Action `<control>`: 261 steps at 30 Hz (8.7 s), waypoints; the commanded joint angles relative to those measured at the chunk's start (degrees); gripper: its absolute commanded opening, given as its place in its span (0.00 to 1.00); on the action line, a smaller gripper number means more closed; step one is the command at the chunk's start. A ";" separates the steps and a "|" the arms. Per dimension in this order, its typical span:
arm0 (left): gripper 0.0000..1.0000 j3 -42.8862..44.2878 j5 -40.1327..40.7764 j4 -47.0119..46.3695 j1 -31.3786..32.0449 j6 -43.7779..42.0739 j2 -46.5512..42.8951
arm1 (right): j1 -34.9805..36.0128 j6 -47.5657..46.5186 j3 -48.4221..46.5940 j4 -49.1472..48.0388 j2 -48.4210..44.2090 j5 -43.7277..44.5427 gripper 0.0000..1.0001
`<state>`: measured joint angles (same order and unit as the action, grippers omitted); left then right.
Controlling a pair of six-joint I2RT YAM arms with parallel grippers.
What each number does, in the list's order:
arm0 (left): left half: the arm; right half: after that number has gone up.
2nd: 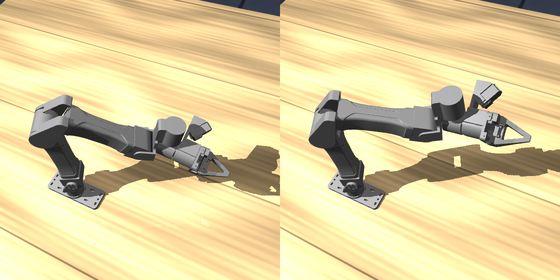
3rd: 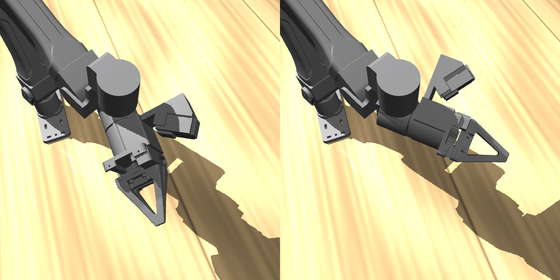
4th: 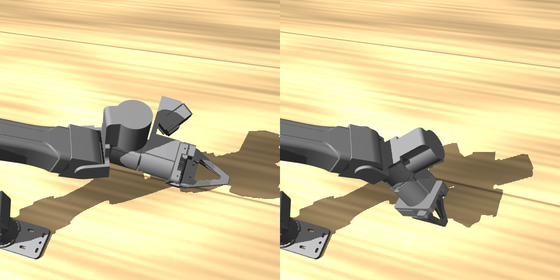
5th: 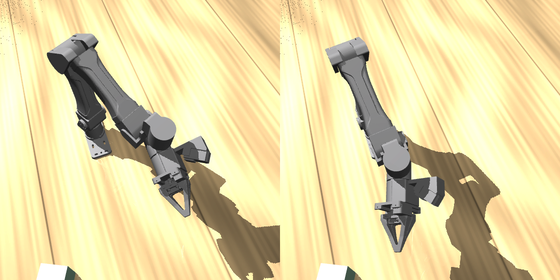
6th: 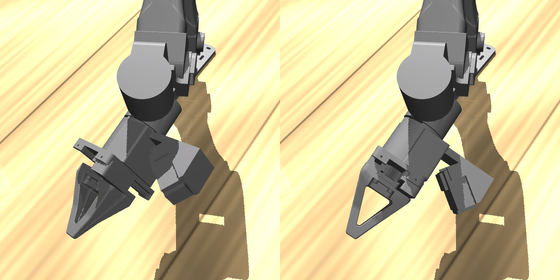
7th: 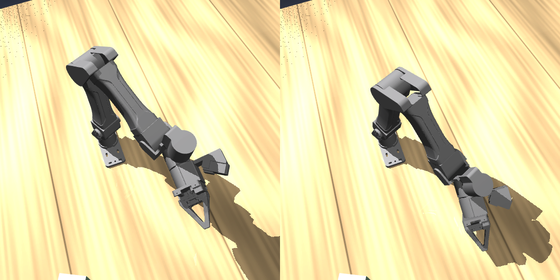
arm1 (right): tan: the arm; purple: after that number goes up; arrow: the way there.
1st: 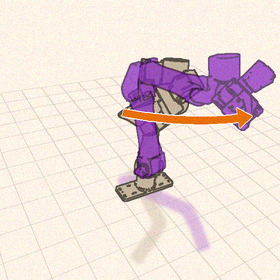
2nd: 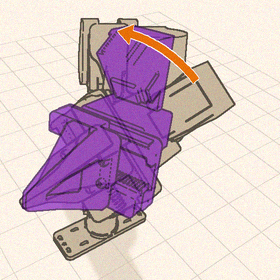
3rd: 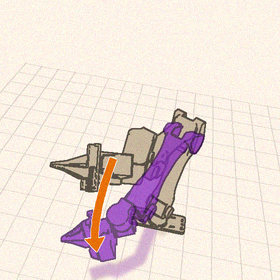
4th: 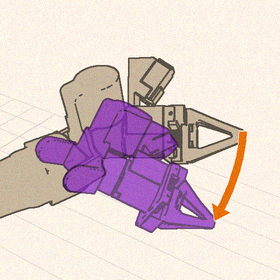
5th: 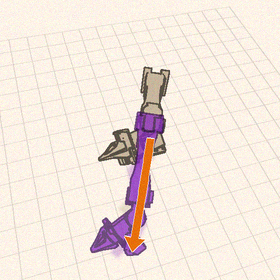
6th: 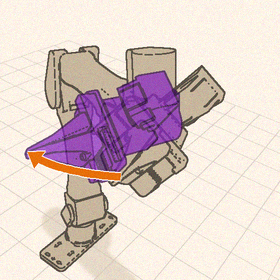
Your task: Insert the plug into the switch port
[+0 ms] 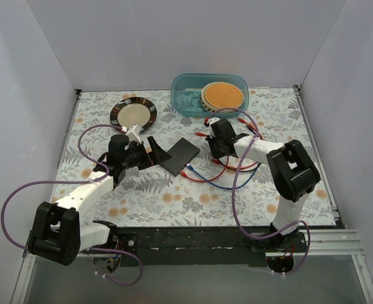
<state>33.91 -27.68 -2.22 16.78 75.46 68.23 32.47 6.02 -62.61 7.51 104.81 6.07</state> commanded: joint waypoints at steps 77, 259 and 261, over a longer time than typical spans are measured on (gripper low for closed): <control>0.98 2.30 -5.54 -2.18 0.28 1.62 -4.86 | -0.48 -6.47 3.44 -2.33 -72.48 18.12 0.01; 0.00 2.12 -12.92 -23.80 23.39 -8.14 -8.11 | -0.74 17.62 24.99 -27.02 -44.17 -57.83 0.22; 0.00 2.12 -12.75 -23.62 23.39 -8.31 -8.20 | -0.74 17.62 24.90 -26.76 -44.00 -57.66 0.09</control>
<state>35.57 -38.22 -24.05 39.99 67.24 60.88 32.01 23.73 -37.65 -17.63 61.06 -53.12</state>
